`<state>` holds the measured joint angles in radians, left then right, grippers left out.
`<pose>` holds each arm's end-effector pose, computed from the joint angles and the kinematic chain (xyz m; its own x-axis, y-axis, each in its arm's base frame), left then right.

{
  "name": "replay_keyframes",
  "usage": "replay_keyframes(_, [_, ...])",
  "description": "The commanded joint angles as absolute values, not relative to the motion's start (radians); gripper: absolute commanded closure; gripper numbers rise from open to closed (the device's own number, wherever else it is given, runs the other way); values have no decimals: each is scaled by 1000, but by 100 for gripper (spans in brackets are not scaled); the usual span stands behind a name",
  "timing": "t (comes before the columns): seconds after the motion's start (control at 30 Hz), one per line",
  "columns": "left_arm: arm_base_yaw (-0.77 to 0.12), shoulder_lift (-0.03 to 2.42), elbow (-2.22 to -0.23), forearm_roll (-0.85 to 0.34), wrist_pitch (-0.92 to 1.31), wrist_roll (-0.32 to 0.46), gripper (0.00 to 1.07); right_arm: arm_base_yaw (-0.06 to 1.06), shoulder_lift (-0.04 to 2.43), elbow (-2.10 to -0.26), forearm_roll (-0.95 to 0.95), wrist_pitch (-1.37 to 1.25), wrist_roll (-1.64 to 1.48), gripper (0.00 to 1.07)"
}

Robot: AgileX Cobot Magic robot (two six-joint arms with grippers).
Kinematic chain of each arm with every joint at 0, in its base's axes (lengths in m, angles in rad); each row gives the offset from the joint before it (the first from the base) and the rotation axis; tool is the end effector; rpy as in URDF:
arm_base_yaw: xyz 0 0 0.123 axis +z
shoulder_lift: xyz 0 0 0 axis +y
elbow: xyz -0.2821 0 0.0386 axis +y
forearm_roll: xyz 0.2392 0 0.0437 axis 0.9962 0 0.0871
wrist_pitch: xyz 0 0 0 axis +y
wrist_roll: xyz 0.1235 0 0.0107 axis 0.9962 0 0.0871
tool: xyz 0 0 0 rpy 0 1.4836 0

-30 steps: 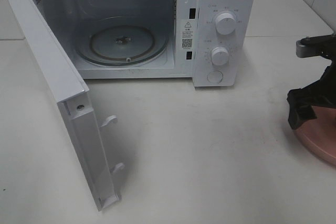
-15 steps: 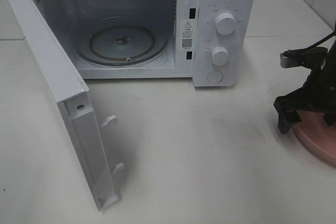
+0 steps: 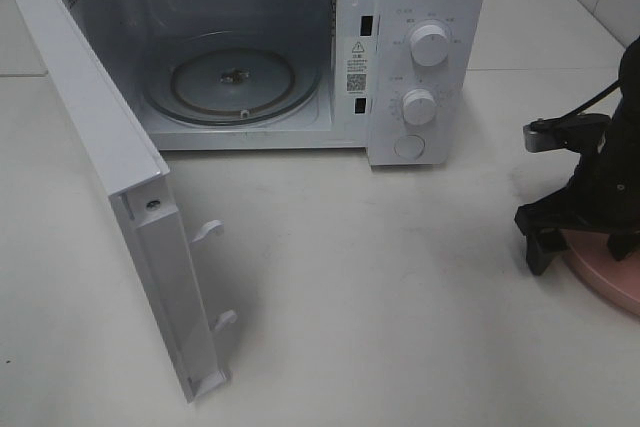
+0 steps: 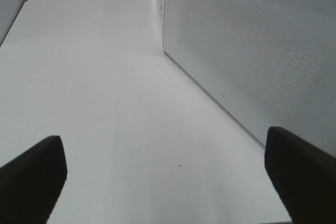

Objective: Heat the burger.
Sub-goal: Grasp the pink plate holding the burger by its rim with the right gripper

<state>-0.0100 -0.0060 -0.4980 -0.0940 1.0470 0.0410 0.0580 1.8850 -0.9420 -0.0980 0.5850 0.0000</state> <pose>0.0169 -0.0102 0.2594 -0.4389 -0.0017 -0.8985 0.0803 0.9959 -0.0411 0.3158 0.0116 0.0887 -0.9822 -0.1387 -0.1270 -0.1314 0.9892 -0.0641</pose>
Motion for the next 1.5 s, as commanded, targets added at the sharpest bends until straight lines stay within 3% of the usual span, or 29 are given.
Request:
replay_keyframes(0.03, [-15, -30, -493, -102, 1030, 44, 10, 55, 1891, -943, -94, 582, 0, 26])
replay_keyframes(0.13, [-15, -30, -493, -102, 1030, 44, 10, 55, 1891, -943, -94, 585, 0, 33])
replay_keyframes(0.2, [-15, -30, -493, -102, 1030, 44, 10, 55, 1891, -943, -94, 586, 5, 50])
replay_keyframes(0.27, [-15, -30, -493, -102, 1030, 44, 10, 55, 1891, -943, -94, 586, 7, 56])
replay_keyframes(0.3, [-15, -30, -493, -102, 1030, 44, 10, 55, 1891, -943, -94, 589, 7, 72])
replay_keyframes(0.33, [-15, -30, -493, -102, 1030, 44, 10, 55, 1891, -943, -94, 589, 7, 72])
replay_keyframes(0.4, [-15, -30, -493, -102, 1030, 44, 10, 55, 1891, -943, -94, 592, 7, 94])
replay_keyframes(0.5, [-15, -30, -493, -102, 1030, 44, 10, 55, 1891, -943, -95, 592, 7, 107])
replay_keyframes(1.0, [-15, -30, -493, -102, 1030, 44, 10, 70, 1890, -943, -114, 618, 61, 107])
replay_keyframes(1.5, [-15, -30, -493, -102, 1030, 44, 10, 223, 1850, -943, -426, 737, 350, 107])
